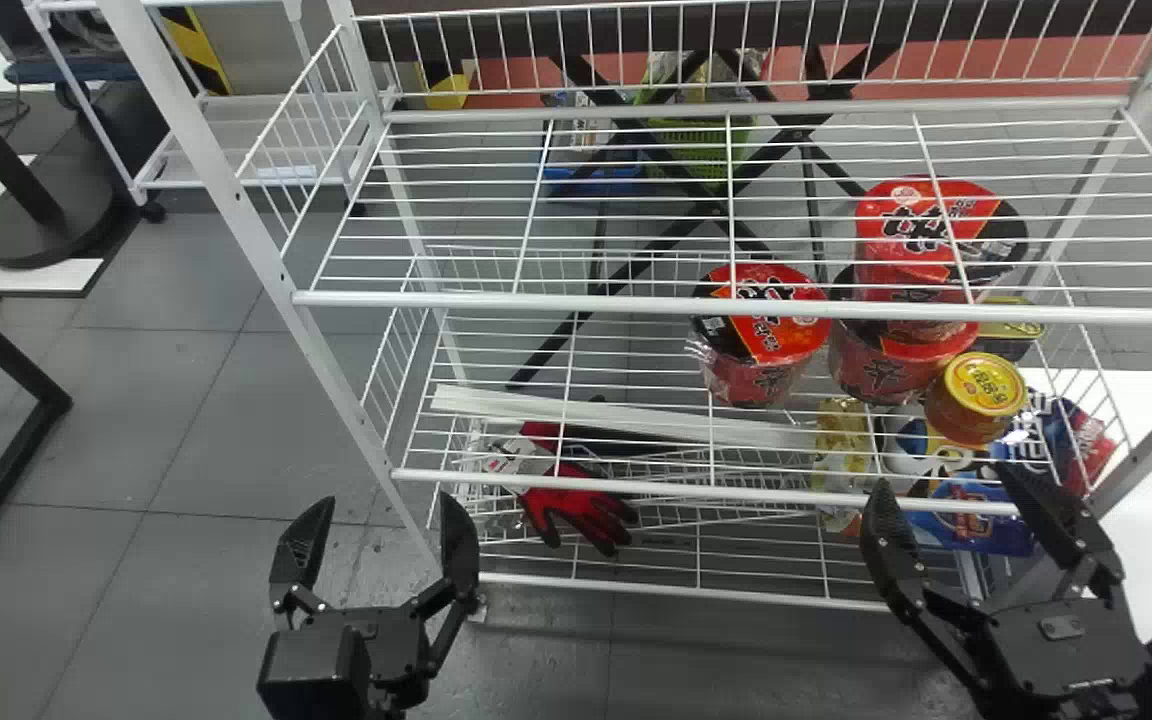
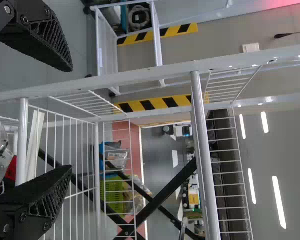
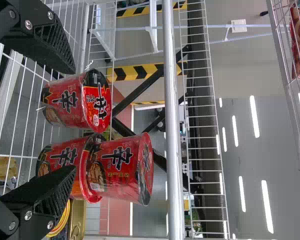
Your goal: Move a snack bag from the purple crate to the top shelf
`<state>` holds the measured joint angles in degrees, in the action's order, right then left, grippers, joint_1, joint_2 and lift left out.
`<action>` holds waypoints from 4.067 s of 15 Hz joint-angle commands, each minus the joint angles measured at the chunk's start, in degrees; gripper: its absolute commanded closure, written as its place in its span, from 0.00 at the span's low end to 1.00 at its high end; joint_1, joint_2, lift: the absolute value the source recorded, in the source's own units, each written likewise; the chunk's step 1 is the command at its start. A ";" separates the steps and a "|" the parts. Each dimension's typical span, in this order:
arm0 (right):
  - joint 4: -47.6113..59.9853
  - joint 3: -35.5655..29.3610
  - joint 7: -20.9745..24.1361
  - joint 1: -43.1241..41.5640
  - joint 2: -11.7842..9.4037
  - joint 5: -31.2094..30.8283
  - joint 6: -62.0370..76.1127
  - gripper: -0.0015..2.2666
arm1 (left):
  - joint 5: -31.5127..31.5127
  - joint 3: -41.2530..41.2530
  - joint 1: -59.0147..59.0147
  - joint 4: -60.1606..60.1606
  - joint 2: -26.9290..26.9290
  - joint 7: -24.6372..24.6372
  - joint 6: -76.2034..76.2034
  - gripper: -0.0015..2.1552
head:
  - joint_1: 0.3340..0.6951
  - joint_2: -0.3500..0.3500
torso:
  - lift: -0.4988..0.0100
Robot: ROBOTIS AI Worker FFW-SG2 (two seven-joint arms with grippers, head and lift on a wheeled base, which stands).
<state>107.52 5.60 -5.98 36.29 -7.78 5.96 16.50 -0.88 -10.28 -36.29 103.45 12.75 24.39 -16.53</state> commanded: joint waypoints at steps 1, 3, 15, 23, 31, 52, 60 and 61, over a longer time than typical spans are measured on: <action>-0.38 0.29 0.09 -0.08 0.05 -0.07 1.11 0.07 | 0.00 0.00 -0.01 0.00 0.00 0.05 -0.03 0.06 | 1.00 0.66 | 0.09; -0.47 0.29 0.09 0.01 -0.04 -0.07 0.59 0.07 | 0.00 0.00 -0.01 -0.09 -0.09 0.05 -0.03 0.06 | 1.00 0.66 | 0.09; 41.90 -21.33 2.55 6.87 0.14 20.76 -87.48 0.07 | 1.58 0.62 0.78 -2.02 0.00 -0.22 -2.49 0.06 | 1.00 0.60 | 0.09; 46.29 -60.80 -4.57 1.33 3.12 47.39 -106.58 0.07 | 5.01 1.49 3.42 -2.81 0.79 -1.89 -4.95 0.06 | 1.00 0.43 | 0.09; 24.41 -75.56 -6.50 -15.72 -6.19 42.73 -106.58 0.07 | 6.86 -0.53 6.85 -6.59 2.02 -2.24 -6.36 0.06 | 1.00 0.00 | 0.09; -28.77 -38.38 -23.38 -27.41 -22.01 -7.89 -106.58 0.07 | 8.17 -0.53 8.08 -10.64 2.20 -2.24 -11.98 0.06 | 1.00 0.00 | 0.09; -48.10 -25.46 -25.48 -39.54 -25.00 -20.90 -106.58 0.07 | 8.70 -0.53 9.22 -11.95 2.11 -2.15 -14.62 0.06 | 1.00 0.00 | 0.09; -50.83 -25.38 -25.57 -41.04 -25.44 -21.25 -106.58 0.07 | 8.88 -0.53 9.40 -12.04 2.11 -2.15 -14.80 0.06 | 1.00 0.00 | 0.09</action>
<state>60.40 -20.33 -31.52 -2.55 -32.72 -14.26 -89.26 7.86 -10.81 -27.13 91.53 14.85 22.23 -31.15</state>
